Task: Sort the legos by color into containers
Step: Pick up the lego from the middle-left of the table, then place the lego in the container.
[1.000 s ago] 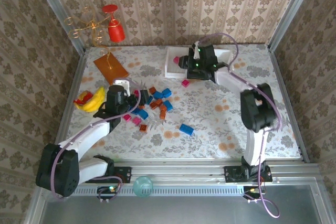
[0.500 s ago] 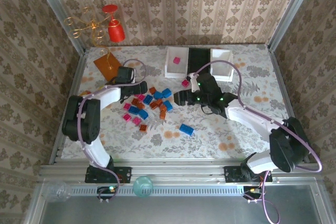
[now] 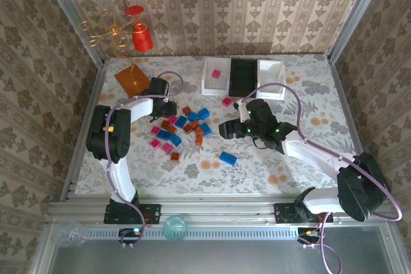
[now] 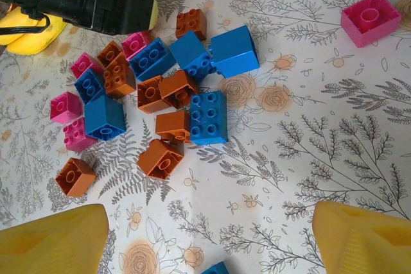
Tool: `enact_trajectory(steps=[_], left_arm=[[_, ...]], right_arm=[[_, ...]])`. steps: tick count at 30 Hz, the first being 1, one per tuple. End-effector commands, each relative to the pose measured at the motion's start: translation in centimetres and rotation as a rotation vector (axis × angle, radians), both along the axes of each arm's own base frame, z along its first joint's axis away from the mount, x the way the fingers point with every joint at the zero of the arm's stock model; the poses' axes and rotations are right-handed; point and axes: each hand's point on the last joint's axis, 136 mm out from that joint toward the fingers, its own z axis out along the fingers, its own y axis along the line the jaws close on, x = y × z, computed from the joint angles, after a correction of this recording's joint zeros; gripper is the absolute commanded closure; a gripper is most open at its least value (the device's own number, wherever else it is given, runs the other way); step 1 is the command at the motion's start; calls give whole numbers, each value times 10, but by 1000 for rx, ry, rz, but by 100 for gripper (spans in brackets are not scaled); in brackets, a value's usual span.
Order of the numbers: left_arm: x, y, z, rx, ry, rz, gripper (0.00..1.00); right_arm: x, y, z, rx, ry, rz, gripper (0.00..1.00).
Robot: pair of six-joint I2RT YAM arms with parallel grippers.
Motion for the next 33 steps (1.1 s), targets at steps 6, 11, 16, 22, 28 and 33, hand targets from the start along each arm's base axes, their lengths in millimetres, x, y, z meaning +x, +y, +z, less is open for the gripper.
enact_trajectory(steps=[6,11,16,22,28,33], left_arm=[[4,7,6,76,-31,14,68],[22,-5,71,180,-280,26,72],[23,-77,132,29,-502,-77,71],[50,-144,152,-35,-571,-179,71],[94,-194,130,-44,-543,-240,68],[128,-213,129,-6,-531,-262,56]], right_arm=[[1,-5,-5,-6,-44,-15,15],[5,-23,-5,-43,-91,-98,14],[7,-67,10,-110,-230,-276,13],[1,-101,27,-82,-359,-420,11],[0,-108,28,-84,-377,-449,11],[1,-107,25,-91,-368,-447,11]])
